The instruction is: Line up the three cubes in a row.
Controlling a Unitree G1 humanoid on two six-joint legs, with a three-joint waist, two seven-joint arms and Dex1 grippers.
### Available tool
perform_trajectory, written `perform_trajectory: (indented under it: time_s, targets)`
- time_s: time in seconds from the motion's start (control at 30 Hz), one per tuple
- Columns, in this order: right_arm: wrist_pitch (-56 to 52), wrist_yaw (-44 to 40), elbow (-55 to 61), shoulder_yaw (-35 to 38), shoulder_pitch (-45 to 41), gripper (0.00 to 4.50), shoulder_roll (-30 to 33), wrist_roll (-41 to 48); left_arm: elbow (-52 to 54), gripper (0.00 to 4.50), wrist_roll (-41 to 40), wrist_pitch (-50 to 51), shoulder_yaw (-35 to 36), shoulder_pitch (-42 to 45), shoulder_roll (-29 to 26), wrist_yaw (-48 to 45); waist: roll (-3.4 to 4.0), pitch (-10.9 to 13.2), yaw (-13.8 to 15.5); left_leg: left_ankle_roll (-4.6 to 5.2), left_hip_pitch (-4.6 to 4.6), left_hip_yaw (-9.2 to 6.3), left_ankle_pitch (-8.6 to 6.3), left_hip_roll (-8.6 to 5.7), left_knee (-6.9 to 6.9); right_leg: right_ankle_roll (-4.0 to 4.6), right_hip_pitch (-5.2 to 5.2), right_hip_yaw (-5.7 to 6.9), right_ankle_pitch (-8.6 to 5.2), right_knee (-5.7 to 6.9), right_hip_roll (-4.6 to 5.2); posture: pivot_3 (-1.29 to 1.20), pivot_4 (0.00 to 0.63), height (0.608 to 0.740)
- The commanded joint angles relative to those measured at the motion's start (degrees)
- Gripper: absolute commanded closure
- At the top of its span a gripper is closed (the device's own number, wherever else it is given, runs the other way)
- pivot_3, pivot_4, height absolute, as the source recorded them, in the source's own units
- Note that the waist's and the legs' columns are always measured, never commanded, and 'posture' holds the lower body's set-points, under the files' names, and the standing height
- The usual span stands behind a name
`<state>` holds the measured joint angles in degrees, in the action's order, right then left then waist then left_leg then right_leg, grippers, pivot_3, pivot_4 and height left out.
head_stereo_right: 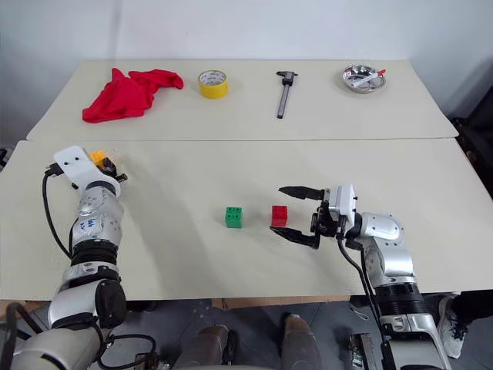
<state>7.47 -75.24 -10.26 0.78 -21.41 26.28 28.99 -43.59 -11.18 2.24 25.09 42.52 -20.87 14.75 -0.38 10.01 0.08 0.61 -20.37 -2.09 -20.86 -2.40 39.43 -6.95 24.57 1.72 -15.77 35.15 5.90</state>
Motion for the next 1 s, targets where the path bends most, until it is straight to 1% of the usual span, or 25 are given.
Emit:
perform_trajectory:
  time_s: [0.03,0.13,0.17,0.23,0.27,0.3,0.37,0.4,0.43,0.5,0.6,0.73,0.77,0.87,1.0]
  targets:
    - [1.3,0.8,2.2,2.2,0.8,0.00,0.5,0.6,1.8,3.04,-0.1,-4.1,-0.9,0.1,-1.6,-4.3,0.00,0.0,0.0,0.00,0.00,0.00,0.00,0.00,0.01,0.00,0.00,0.00,0.00,0.00,0.00,0.00,0.150,0.740]
    - [2.1,2.1,3.2,3.2,2.4,0.00,0.8,0.3,11.1,3.04,-5.1,-9.0,-0.1,-6.0,-2.6,-17.1,0.00,0.0,-0.2,0.00,0.00,0.00,0.00,0.00,0.01,0.00,0.00,0.00,0.00,-0.01,0.01,0.00,0.150,0.740]
    - [2.2,2.7,3.9,4.0,3.3,0.00,1.3,0.4,16.8,3.04,-10.8,-7.1,0.0,-9.5,-4.1,-27.9,0.00,0.0,-0.3,0.00,-0.01,0.00,0.00,0.01,-0.05,0.00,0.01,-0.01,0.00,-0.05,0.09,0.00,0.150,0.740]
    - [1.7,3.4,5.3,5.6,5.0,0.00,2.6,0.7,27.6,3.04,-20.3,-0.8,-2.3,-17.4,-9.7,-50.6,0.01,0.0,-0.8,-0.02,-0.01,0.04,-0.01,0.06,-0.11,0.00,0.04,-0.01,0.00,-0.09,0.33,0.00,0.150,0.740]
    - [1.5,3.6,5.6,6.0,5.6,0.00,3.2,0.8,31.1,3.04,-23.4,2.1,-3.3,-20.1,-11.9,-57.9,0.04,0.0,-1.2,-0.02,0.00,0.05,-0.02,0.08,-0.17,0.03,0.06,0.05,-0.02,-0.10,0.36,0.00,0.150,0.740]
    - [1.4,3.6,5.8,6.5,6.3,0.00,3.9,0.9,35.1,3.04,-26.6,6.0,-4.9,-23.5,-15.6,-66.3,0.09,0.0,-1.4,-0.02,-0.02,0.05,-0.02,0.13,-0.19,0.07,0.06,0.08,-0.04,-0.13,0.38,0.00,0.150,0.740]
    - [1.2,3.7,6.0,7.5,7.7,0.00,5.3,0.8,35.5,3.04,-26.6,10.5,-8.1,-25.3,-22.0,-75.7,0.15,0.1,-1.3,-0.01,0.01,-0.02,-0.01,0.09,-0.19,0.10,-0.02,0.18,-0.05,-0.14,0.44,0.00,0.150,0.740]
    - [1.2,3.8,6.0,7.8,8.1,0.00,5.7,0.8,35.0,3.04,-26.2,11.8,-9.2,-25.3,-23.9,-78.3,0.21,0.1,-1.0,0.02,0.03,-0.14,0.01,0.04,-0.15,0.11,-0.15,0.31,-0.06,-0.18,0.49,0.00,0.150,0.740]
    - [1.3,3.9,6.2,8.0,8.6,0.00,6.0,0.6,33.4,3.04,-24.2,10.4,-11.6,-24.7,-25.2,-82.2,0.27,0.1,-0.7,0.05,0.11,-0.18,0.04,-0.01,-0.14,0.14,-0.23,0.35,-0.04,-0.33,0.53,0.00,0.150,0.740]
    - [1.3,4.5,7.2,8.2,9.8,0.00,6.3,0.5,29.2,3.04,-19.0,3.7,-16.9,-22.5,-25.7,-90.1,0.45,0.1,-0.1,0.06,0.24,-0.20,0.06,-0.05,-0.14,0.16,-0.36,0.36,-0.03,-0.28,0.54,0.00,0.150,0.740]
    - [0.8,5.3,9.3,8.4,11.4,0.00,6.5,0.9,21.4,3.04,-12.6,-6.6,-23.2,-17.8,-23.3,-97.7,0.54,0.1,0.3,0.11,0.21,-0.24,0.10,-0.17,-0.15,0.16,-0.33,0.37,-0.02,-0.16,0.53,0.00,0.150,0.740]
    - [0.3,6.3,11.5,8.7,12.9,0.00,6.9,1.0,10.6,3.04,-8.3,-14.5,-26.6,-11.0,-18.2,-100.8,0.50,0.1,0.2,0.18,0.06,-0.20,0.13,-0.24,-0.14,0.12,-0.21,0.39,0.00,0.02,0.38,0.00,0.150,0.740]
    - [0.2,6.5,11.8,8.8,13.1,0.00,7.0,1.0,8.1,3.04,-6.9,-17.1,-27.1,-9.5,-17.2,-100.7,0.49,0.1,0.2,0.20,0.02,-0.20,0.14,-0.24,-0.14,0.12,-0.17,0.39,0.00,0.01,0.37,0.00,0.150,0.740]
    - [-0.3,7.0,12.9,9.0,13.6,0.00,7.4,1.0,2.1,3.04,-5.6,-19.7,-27.2,-5.8,-14.7,-101.1,0.48,0.1,-0.1,0.22,-0.02,-0.15,0.14,-0.25,-0.14,0.10,-0.12,0.39,0.01,0.00,0.34,0.00,0.150,0.740]
    - [-0.6,7.7,14.0,9.3,14.3,0.00,7.7,1.1,-3.0,3.04,-4.3,-23.4,-27.0,-3.3,-13.2,-102.2,0.47,0.1,-0.2,0.24,-0.01,-0.13,0.14,-0.23,-0.14,0.09,-0.12,0.38,0.01,0.01,0.33,0.00,0.150,0.740]
